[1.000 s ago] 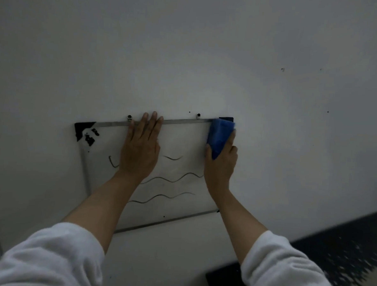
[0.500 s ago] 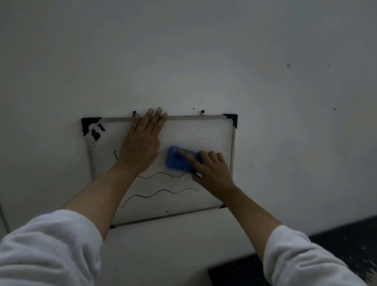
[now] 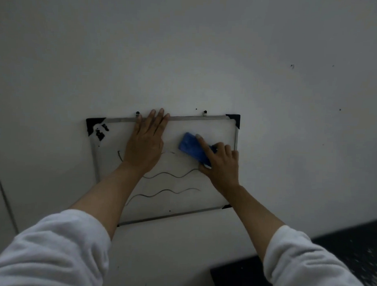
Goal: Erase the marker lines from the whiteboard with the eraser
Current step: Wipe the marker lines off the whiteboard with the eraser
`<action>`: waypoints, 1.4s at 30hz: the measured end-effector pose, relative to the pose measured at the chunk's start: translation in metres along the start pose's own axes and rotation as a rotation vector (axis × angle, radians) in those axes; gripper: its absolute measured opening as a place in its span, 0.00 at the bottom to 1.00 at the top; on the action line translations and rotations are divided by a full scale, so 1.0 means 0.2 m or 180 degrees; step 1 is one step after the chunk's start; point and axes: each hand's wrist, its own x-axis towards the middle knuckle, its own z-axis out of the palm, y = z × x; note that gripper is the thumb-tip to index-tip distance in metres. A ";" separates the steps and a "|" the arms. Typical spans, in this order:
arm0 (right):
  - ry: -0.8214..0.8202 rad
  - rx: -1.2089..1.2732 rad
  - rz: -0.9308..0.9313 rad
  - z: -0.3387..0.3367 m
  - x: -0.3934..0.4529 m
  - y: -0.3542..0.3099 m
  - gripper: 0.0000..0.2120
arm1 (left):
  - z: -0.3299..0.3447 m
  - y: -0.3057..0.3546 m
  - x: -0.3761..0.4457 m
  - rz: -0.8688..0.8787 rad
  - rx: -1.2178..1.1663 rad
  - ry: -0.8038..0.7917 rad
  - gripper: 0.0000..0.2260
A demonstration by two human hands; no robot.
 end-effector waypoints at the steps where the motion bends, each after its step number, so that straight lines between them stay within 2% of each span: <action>1: 0.0018 0.0113 0.0191 0.00 -0.02 -0.04 0.38 | 0.00 0.00 0.00 -0.0012 -0.0017 0.0021 0.26; 2: 0.0041 0.0130 0.0062 0.02 -0.04 -0.07 0.38 | 0.00 0.00 0.00 -0.0014 -0.0028 0.0035 0.26; 5: 0.0009 -0.0318 -0.1139 0.03 -0.04 -0.08 0.40 | 0.00 0.00 0.00 0.0035 0.0017 0.0009 0.26; 6: 0.0015 -0.0413 -0.1149 0.02 -0.01 -0.05 0.39 | -0.01 0.00 0.00 0.0046 0.0037 0.0002 0.26; 9: 0.0140 -0.0091 0.0012 0.01 0.03 -0.06 0.37 | -0.01 0.00 0.00 0.0042 0.0063 -0.0019 0.27; 10: 0.0215 -0.0011 0.0112 0.02 0.02 -0.09 0.37 | -0.01 -0.01 0.00 0.0050 0.0078 -0.0016 0.27; 11: 0.0268 -0.0016 -0.0083 0.04 0.00 -0.10 0.38 | -0.01 -0.01 0.00 0.0078 0.0105 -0.0016 0.27; 14: 0.0038 -0.0392 -0.1363 0.04 -0.02 -0.09 0.42 | -0.02 -0.05 0.00 0.0254 0.0222 -0.0022 0.27; 15: -0.0009 -0.0497 -0.1465 0.03 0.00 -0.05 0.42 | -0.02 -0.06 0.01 0.0321 0.0269 -0.0014 0.27; 16: -0.0024 -0.0485 -0.1240 0.03 0.02 -0.03 0.41 | -0.03 -0.08 0.01 0.0372 0.0319 -0.0008 0.28; 19: 0.0138 -0.0001 0.0147 0.03 0.01 -0.08 0.39 | -0.04 -0.13 0.00 0.0389 0.0386 0.0045 0.28; 20: 0.0228 0.0108 0.0257 0.04 -0.01 -0.12 0.38 | -0.04 -0.14 -0.02 0.0362 0.0370 0.0066 0.27; 21: 0.0275 0.0146 0.0115 0.06 -0.04 -0.16 0.38 | -0.03 -0.15 -0.03 0.0339 0.0356 0.0079 0.26; 24: 0.0106 -0.0125 -0.0824 0.07 -0.05 -0.16 0.40 | -0.03 -0.17 -0.06 0.0262 0.0326 0.0086 0.23; 25: 0.0106 -0.0170 -0.0807 0.06 -0.03 -0.13 0.39 | -0.03 -0.17 -0.06 0.0213 0.0315 0.0097 0.22; 26: 0.0137 -0.0117 -0.0536 0.05 -0.01 -0.10 0.38 | -0.02 -0.16 -0.06 0.0152 0.0295 0.0120 0.22; 30: 0.0181 0.0622 0.1626 0.04 0.01 -0.13 0.41 | 0.01 -0.11 -0.07 -0.0085 0.0187 0.0269 0.22; 31: 0.0199 0.0779 0.1947 0.04 0.01 -0.19 0.42 | 0.02 -0.10 -0.08 -0.0128 0.0165 0.0295 0.23; 32: 0.0239 0.0894 0.2016 0.04 0.02 -0.24 0.43 | 0.03 -0.09 -0.08 -0.0163 0.0140 0.0311 0.23; 33: 0.0264 0.0945 0.1816 0.05 0.01 -0.29 0.43 | 0.04 -0.09 -0.08 -0.0196 0.0118 0.0323 0.23; 36: 0.0253 0.0580 0.0463 0.07 -0.03 -0.33 0.42 | 0.05 -0.08 -0.08 -0.0256 0.0102 0.0321 0.23; 37: 0.0284 0.0428 0.0255 0.08 -0.02 -0.29 0.41 | 0.06 -0.09 -0.08 -0.0256 0.0128 0.0340 0.23; 39: 0.0317 0.0351 0.0565 0.09 0.01 -0.20 0.41 | 0.06 -0.09 -0.08 -0.0248 0.0190 0.0372 0.23; 42: 0.0357 0.0669 0.1828 0.07 0.04 -0.12 0.41 | 0.06 -0.10 -0.08 -0.0230 0.0180 0.0405 0.23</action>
